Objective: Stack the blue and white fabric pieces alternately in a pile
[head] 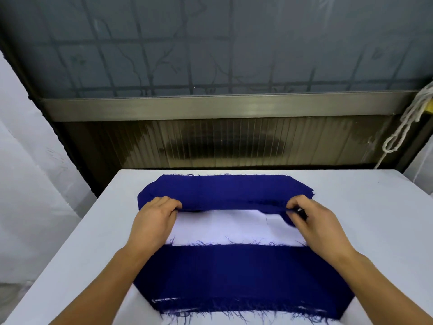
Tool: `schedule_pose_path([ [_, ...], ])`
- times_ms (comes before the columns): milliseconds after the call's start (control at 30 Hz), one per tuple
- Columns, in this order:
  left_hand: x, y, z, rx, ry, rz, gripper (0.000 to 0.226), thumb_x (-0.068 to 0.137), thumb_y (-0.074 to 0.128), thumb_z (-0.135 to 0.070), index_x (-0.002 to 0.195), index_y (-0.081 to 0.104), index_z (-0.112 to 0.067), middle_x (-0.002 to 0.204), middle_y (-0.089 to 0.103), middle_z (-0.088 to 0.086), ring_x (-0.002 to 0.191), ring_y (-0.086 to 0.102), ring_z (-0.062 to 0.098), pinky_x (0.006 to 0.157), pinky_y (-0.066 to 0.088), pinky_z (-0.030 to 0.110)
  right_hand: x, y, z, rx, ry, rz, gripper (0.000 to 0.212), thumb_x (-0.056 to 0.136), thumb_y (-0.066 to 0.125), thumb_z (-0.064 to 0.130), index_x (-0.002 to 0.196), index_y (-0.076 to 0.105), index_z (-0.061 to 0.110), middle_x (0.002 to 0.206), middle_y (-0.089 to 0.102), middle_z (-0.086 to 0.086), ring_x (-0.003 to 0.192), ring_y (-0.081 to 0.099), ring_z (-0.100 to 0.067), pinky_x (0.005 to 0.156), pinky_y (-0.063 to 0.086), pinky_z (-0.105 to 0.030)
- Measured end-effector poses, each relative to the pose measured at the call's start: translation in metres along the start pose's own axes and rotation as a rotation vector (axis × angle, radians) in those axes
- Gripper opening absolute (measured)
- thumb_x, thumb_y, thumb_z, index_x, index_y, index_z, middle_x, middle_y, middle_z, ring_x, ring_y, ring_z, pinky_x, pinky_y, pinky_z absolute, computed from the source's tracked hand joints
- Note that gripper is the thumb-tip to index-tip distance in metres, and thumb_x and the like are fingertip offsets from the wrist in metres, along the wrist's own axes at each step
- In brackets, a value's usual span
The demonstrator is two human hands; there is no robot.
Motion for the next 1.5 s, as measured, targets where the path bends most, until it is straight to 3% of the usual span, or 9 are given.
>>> schedule_pose_path([
  [200, -0.042, -0.011, -0.006, -0.250, 0.044, 0.383, 0.013, 0.093, 0.062, -0.031, 0.089, 0.063, -0.043, 0.091, 0.062, -0.026, 0.088, 0.058, -0.001, 0.073, 0.046, 0.015, -0.052, -0.018, -0.005, 0.177, 0.053, 0.183, 0.024, 0.089, 0.066, 0.018, 0.089, 0.063, 0.041, 0.087, 0.069, 0.019, 0.077, 0.062, -0.008, 0.070, 0.045, -0.017],
  [333, -0.059, 0.001, -0.001, -0.368, -0.040, 0.576, 0.009, 0.093, 0.062, -0.034, 0.088, 0.065, -0.041, 0.092, 0.066, -0.023, 0.086, 0.061, 0.001, 0.073, 0.049, 0.020, -0.064, -0.005, -0.010, 0.191, 0.128, 0.393, 0.015, 0.091, 0.064, 0.025, 0.087, 0.068, 0.039, 0.081, 0.070, 0.012, 0.071, 0.062, -0.010, 0.067, 0.047, -0.021],
  [467, -0.038, -0.012, -0.002, -0.284, -0.027, 0.396, 0.011, 0.094, 0.060, -0.030, 0.089, 0.063, -0.040, 0.090, 0.063, -0.024, 0.087, 0.058, -0.002, 0.078, 0.050, 0.024, -0.042, -0.017, -0.001, 0.018, 0.080, 0.310, 0.015, 0.094, 0.061, 0.025, 0.084, 0.064, 0.035, 0.077, 0.067, 0.009, 0.067, 0.060, -0.010, 0.068, 0.049, -0.027],
  [700, -0.031, -0.059, 0.001, -0.233, -0.026, -0.042, 0.016, 0.090, 0.065, -0.017, 0.100, 0.068, -0.030, 0.100, 0.057, -0.030, 0.096, 0.056, -0.006, 0.079, 0.040, 0.008, -0.045, -0.067, 0.051, -0.223, -0.280, -0.251, 0.022, 0.096, 0.049, 0.022, 0.096, 0.070, 0.015, 0.095, 0.067, 0.008, 0.089, 0.059, -0.011, 0.079, 0.044, -0.024],
  [867, -0.088, -0.030, -0.006, -0.303, 0.188, 0.065, 0.027, 0.093, 0.051, -0.045, 0.092, 0.071, -0.028, 0.116, 0.062, -0.026, 0.110, 0.056, -0.007, 0.095, 0.040, 0.010, -0.108, -0.024, 0.050, -0.298, -0.567, -0.216, 0.042, 0.098, 0.042, 0.023, 0.083, 0.077, 0.007, 0.101, 0.073, -0.001, 0.104, 0.058, -0.017, 0.088, 0.045, -0.033],
  [1100, -0.115, 0.000, -0.003, -0.278, 0.229, 0.102, 0.050, 0.099, 0.028, -0.056, 0.092, 0.070, -0.030, 0.120, 0.061, -0.025, 0.115, 0.053, -0.009, 0.097, 0.039, 0.009, -0.117, 0.000, 0.026, -0.220, -0.409, -0.064, 0.049, 0.102, 0.035, 0.034, 0.088, 0.076, 0.012, 0.108, 0.071, 0.002, 0.107, 0.056, -0.009, 0.097, 0.038, -0.019],
  [1167, -0.116, -0.002, -0.008, -0.245, 0.272, 0.084, 0.051, 0.101, 0.027, -0.052, 0.090, 0.071, -0.027, 0.118, 0.063, -0.021, 0.113, 0.054, -0.006, 0.096, 0.040, 0.011, -0.116, -0.008, 0.026, -0.228, -0.406, -0.093, 0.008, 0.082, 0.069, 0.015, 0.088, 0.073, 0.015, 0.109, 0.071, 0.001, 0.104, 0.056, -0.010, 0.094, 0.040, -0.021],
  [1267, -0.118, -0.005, -0.015, -0.234, 0.303, 0.066, 0.054, 0.102, 0.025, -0.047, 0.088, 0.071, -0.024, 0.112, 0.066, -0.017, 0.109, 0.056, -0.004, 0.093, 0.041, 0.013, -0.109, -0.006, 0.010, -0.278, -0.271, -0.053, 0.056, 0.031, 0.084, -0.016, 0.079, 0.072, 0.009, 0.105, 0.072, -0.002, 0.099, 0.055, -0.012, 0.084, 0.043, -0.027],
  [1500, -0.120, -0.001, -0.017, -0.281, 0.255, 0.104, 0.037, 0.098, 0.039, -0.043, 0.086, 0.070, -0.026, 0.110, 0.063, -0.023, 0.108, 0.053, -0.012, 0.090, 0.040, 0.005, -0.097, -0.025, 0.007, -0.334, -0.304, -0.172, 0.049, 0.037, 0.063, -0.024, 0.077, 0.070, 0.004, 0.093, 0.072, -0.005, 0.090, 0.060, -0.023, 0.077, 0.045, -0.030],
])
Point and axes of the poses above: each hand's wrist, its own x-axis towards the middle knuckle, its own y-axis out of the palm, z = x × y, the point moved 10 cm from there along x, towards the middle knuckle
